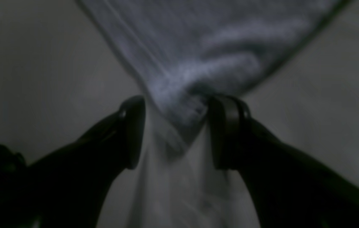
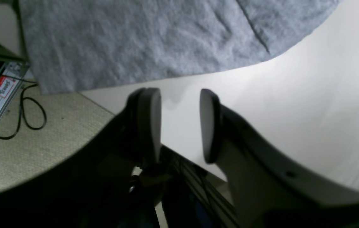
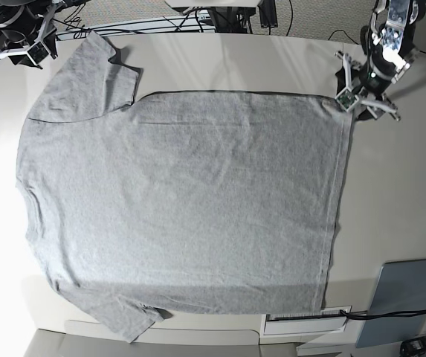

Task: Fold the T-shirt properly
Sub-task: 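Move both grippers down to the shirt's shoulder corners and grasp them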

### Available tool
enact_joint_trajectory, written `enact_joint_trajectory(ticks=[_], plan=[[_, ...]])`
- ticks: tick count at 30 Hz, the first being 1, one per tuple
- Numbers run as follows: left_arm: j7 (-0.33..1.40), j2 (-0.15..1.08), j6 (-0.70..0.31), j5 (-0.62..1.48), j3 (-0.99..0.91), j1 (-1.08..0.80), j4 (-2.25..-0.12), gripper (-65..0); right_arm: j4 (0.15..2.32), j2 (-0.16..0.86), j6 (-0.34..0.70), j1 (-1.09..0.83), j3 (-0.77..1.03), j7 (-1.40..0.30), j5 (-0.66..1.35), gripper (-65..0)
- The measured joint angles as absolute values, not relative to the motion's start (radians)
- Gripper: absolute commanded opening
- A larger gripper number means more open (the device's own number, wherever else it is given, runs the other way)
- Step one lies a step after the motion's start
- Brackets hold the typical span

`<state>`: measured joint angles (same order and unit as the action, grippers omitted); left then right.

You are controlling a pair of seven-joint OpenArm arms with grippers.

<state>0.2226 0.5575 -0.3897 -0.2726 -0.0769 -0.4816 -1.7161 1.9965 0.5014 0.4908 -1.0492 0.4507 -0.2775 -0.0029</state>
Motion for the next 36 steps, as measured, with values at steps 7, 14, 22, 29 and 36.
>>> enact_joint_trajectory(ticks=[7, 14, 22, 29, 36], plan=[[0.209, 0.562, -0.290, -0.305, 0.024, -0.364, -1.620, -31.3, 1.996, 0.501, 0.491, -1.019, 0.451, -0.282, -0.003, -44.1], [0.178, 0.562, -0.371, -0.403, 0.027, -0.356, -1.615, -48.8, 1.996, 0.501, 0.491, -1.014, 0.451, -0.297, -0.003, -44.1], [0.167, 0.592, -0.477, -0.400, 0.031, -0.354, -1.615, -65.0, 1.996, 0.501, 0.492, -1.011, 0.451, -0.295, -0.189, -44.1], [0.167, 0.601, -0.484, -0.399, 0.031, -0.355, -1.615, -65.0, 1.996, 0.522, 0.631, -1.003, 0.448, -0.101, -0.622, -44.1], [0.167, 0.601, -0.484, -0.400, 0.031, -0.355, -1.615, -65.0, 1.993, 0.596, 0.656, -0.991, 0.389, -0.052, -0.785, -44.1]])
